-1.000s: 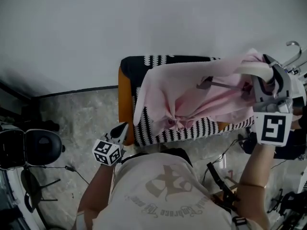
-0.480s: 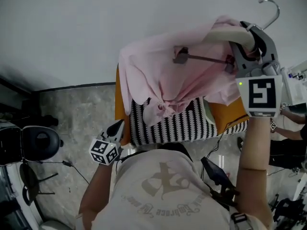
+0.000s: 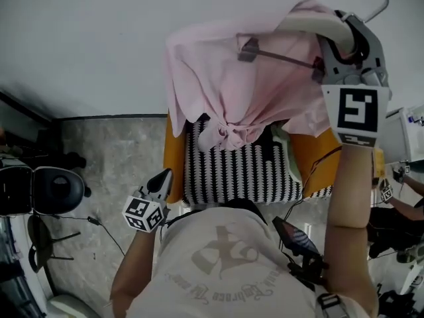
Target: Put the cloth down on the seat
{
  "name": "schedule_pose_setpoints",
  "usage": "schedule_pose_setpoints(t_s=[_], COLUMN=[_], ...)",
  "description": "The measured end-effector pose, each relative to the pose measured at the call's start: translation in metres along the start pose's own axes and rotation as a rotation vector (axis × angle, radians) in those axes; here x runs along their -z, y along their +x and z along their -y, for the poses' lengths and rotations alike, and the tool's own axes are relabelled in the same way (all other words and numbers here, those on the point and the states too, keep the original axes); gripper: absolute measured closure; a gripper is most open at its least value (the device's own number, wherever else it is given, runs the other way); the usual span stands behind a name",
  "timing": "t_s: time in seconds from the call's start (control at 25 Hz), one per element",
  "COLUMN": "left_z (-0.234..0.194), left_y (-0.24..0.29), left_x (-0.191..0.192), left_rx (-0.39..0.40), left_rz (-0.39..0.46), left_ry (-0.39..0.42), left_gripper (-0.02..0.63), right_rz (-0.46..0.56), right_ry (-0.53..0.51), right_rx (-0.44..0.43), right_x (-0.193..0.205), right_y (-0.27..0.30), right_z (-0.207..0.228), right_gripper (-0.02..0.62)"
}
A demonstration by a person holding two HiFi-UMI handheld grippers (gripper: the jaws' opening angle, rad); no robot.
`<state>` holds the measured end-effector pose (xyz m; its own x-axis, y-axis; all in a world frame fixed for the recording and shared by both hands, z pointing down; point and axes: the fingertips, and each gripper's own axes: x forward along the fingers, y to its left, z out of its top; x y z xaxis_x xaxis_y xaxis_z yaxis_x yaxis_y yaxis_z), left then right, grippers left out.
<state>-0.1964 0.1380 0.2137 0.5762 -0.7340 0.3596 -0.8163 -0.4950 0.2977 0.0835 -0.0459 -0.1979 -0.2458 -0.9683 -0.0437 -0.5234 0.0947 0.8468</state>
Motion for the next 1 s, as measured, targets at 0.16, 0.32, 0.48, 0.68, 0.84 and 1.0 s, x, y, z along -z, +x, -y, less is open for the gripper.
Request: schedule_pose_setpoints(t_s=[0.16,0.32,0.48,0.68,0.84,1.0], left_z=[0.008,0.015,0.014,0.013,0.007,0.004], left_y=[0.002,0.005,0.001,-0.004,-0.004,-0.006], left_x=[0.001,0.003,0.007,0.012,0.016,0.018], left_rx=[-0.002,0.014,0.039,0.071,0.09,0.095], left_rz=[-0.008,-0.027,-0.048,-0.071,-0.088,-0.094], left_ry=[0.002,0.007,0.015,0.029,0.034,0.034], left_gripper=[0.595,0.595,0.595,0.595,0.595,0.595], right_rz=[0.022,0.0,-0.036,-0.09,-0.129,-0.174], right_ry=[0.0,0.022,0.033,0.056,0.067,0.081], right_rx=[-0.003,-0.062,-0.108,-0.149,-0.173,-0.193], right_x=[0.007,0.023,0.033,0.048,0.059,0.075], right_y=[0.001,0.0,-0.007,-0.024,-0.033,-0.044], right_z=[-0.008,-0.033,-0.059,-0.085,-0.107,-0.128], right_gripper=[0.437,0.437,0.437,0.438,0.438,0.438])
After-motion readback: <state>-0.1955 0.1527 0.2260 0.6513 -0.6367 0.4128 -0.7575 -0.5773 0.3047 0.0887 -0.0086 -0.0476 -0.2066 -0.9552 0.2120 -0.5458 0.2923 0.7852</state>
